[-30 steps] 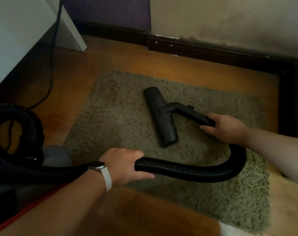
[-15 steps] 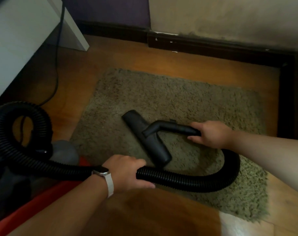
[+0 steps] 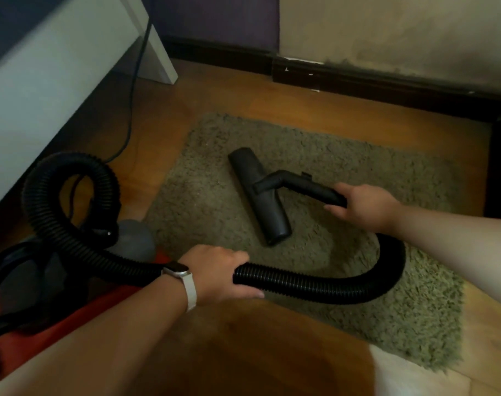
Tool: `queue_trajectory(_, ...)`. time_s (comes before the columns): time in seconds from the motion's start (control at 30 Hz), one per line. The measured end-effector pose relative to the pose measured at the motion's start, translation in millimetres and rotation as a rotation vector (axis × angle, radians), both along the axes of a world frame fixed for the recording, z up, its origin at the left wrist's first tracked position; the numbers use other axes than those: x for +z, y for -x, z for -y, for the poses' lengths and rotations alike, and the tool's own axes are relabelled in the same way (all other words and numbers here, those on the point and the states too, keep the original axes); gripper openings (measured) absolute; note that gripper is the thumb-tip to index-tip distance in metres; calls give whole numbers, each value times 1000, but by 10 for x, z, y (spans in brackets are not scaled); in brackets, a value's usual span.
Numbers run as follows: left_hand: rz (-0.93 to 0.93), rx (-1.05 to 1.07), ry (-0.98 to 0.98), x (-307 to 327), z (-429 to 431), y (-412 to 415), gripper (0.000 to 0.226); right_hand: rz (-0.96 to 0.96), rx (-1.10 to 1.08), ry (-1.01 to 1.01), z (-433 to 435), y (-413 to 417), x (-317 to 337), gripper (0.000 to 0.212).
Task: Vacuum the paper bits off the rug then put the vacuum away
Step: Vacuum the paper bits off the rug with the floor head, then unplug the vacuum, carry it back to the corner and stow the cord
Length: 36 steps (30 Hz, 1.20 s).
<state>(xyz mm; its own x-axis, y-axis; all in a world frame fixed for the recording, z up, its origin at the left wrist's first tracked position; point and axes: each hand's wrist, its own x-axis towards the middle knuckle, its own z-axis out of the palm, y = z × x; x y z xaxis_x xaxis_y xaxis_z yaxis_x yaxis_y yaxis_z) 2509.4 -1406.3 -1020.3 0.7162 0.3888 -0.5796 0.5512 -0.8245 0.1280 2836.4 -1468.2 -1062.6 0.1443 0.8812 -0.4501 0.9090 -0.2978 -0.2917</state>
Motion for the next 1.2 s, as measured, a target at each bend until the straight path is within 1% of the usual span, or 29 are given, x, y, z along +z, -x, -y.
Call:
queue_trajectory(0.1,-44,-24,-17,-50,-22,107,57,20,49,14,-8,165,-54,28)
queue_trajectory(0.2,-51,-19,-40,-89,-103,237,58,8,33,39,-46,280,-99,27)
queue_trajectory(0.3,-54,-20,-60,-117,-186,379,59,-43,0,76,-90,365,-133,27)
queue_trajectory(0.4,-58,-36,-83,-159,-225,485,61,-49,13,139,-111,450,-185,26)
queue_trajectory(0.53,-28,-88,-101,-142,-183,478,60,-15,20,209,-123,519,-175,28)
queue_trajectory(0.63,21,-130,-100,-32,-165,398,58,70,56,233,-124,515,-94,38)
queue_trajectory(0.7,35,-190,-106,57,-176,377,58,135,118,208,-120,510,-15,43)
queue_trajectory(0.83,44,-346,-156,343,-310,503,62,155,213,147,-171,609,249,42)
queue_trajectory(0.93,28,-339,-187,615,-522,705,66,151,301,104,-283,806,537,42)
queue_trajectory(1.0,36,-335,-251,753,-690,868,67,124,375,33,-391,987,731,42)
queue_trajectory(1.07,87,-353,-325,856,-829,1044,69,91,454,-35,-490,1218,927,43)
queue_trajectory(1.13,145,-343,-358,953,-944,1238,71,69,533,-89,-581,1465,1098,48)
queue_trajectory(1.2,259,-312,-374,1082,-1035,1435,74,74,605,-142,-669,1715,1261,53)
